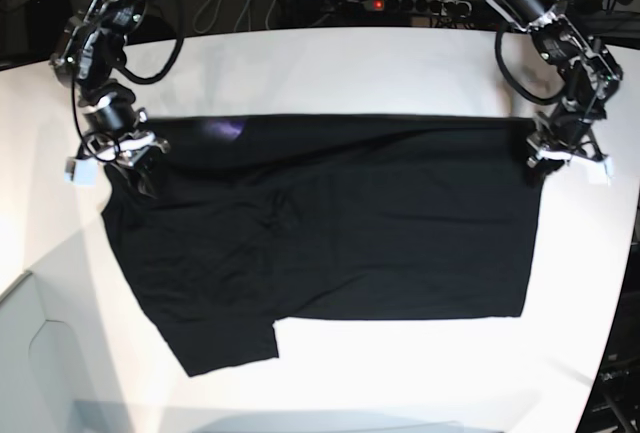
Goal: Fold the T-shirt properly
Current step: 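Return the right gripper to the shirt corner and regrasp the edge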
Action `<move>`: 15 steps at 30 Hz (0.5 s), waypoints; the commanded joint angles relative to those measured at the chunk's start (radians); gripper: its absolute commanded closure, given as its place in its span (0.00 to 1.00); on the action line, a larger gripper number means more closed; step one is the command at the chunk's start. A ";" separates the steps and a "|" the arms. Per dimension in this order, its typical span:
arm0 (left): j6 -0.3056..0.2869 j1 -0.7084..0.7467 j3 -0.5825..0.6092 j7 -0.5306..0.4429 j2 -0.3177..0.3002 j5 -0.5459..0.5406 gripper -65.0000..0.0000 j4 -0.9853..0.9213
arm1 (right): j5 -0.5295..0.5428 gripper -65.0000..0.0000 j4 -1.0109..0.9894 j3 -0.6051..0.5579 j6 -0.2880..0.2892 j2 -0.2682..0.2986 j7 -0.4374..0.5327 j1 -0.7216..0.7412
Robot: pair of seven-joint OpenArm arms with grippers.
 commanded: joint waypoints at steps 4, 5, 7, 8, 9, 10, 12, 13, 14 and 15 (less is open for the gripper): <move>-0.004 -0.065 -0.125 -0.015 -0.020 -0.020 0.75 -0.118 | 0.022 0.75 0.021 0.001 0.005 0.004 0.024 -0.011; -0.004 -0.078 -0.155 -0.015 -0.022 -0.020 0.75 -0.154 | 0.022 0.75 0.021 0.001 0.005 0.004 0.024 -0.011; -0.004 -0.095 -0.198 -0.017 -0.048 -0.020 0.75 -0.210 | 0.022 0.75 0.021 0.001 0.005 0.004 0.022 -0.011; -0.004 -0.104 -0.211 -0.015 -0.060 -0.020 0.75 -0.233 | 0.022 0.75 0.021 0.001 0.005 0.004 0.021 -0.012; -0.004 -0.111 -0.222 -0.015 -0.069 -0.022 0.75 -0.253 | 0.022 0.75 0.021 0.001 0.005 0.004 0.021 -0.012; -0.004 -0.118 -0.228 -0.015 -0.077 -0.026 0.75 -0.272 | 0.022 0.75 0.021 0.001 0.005 0.004 0.019 -0.012; -0.004 -0.122 -0.245 -0.015 -0.092 -0.026 0.75 -0.292 | 0.022 0.75 0.021 0.001 0.005 0.004 0.019 -0.012; -0.004 -0.124 -0.248 -0.015 -0.100 -0.028 0.75 -0.299 | 0.022 0.75 0.021 0.001 0.005 0.004 0.019 -0.012; -0.004 -0.124 -0.248 -0.015 -0.102 -0.028 0.75 -0.301 | 0.022 0.75 0.021 0.001 0.005 0.004 0.019 -0.012; -0.004 -0.121 -0.248 -0.015 -0.102 -0.028 0.75 -0.301 | 0.022 0.75 0.021 0.001 0.005 0.004 0.019 -0.012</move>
